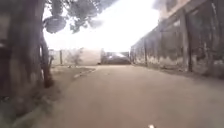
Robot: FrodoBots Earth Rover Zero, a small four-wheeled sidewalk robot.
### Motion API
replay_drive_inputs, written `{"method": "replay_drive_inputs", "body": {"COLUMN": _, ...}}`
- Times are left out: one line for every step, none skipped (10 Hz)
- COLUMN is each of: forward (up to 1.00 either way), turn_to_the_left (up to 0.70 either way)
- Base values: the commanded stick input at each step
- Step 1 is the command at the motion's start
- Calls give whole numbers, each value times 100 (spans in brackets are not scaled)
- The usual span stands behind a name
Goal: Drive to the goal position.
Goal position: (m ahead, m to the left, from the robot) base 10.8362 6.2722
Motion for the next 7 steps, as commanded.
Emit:
{"method": "replay_drive_inputs", "body": {"forward": 100, "turn_to_the_left": 0}}
{"method": "replay_drive_inputs", "body": {"forward": 100, "turn_to_the_left": 0}}
{"method": "replay_drive_inputs", "body": {"forward": 100, "turn_to_the_left": 0}}
{"method": "replay_drive_inputs", "body": {"forward": 100, "turn_to_the_left": 0}}
{"method": "replay_drive_inputs", "body": {"forward": 100, "turn_to_the_left": 0}}
{"method": "replay_drive_inputs", "body": {"forward": 100, "turn_to_the_left": 0}}
{"method": "replay_drive_inputs", "body": {"forward": 100, "turn_to_the_left": 0}}
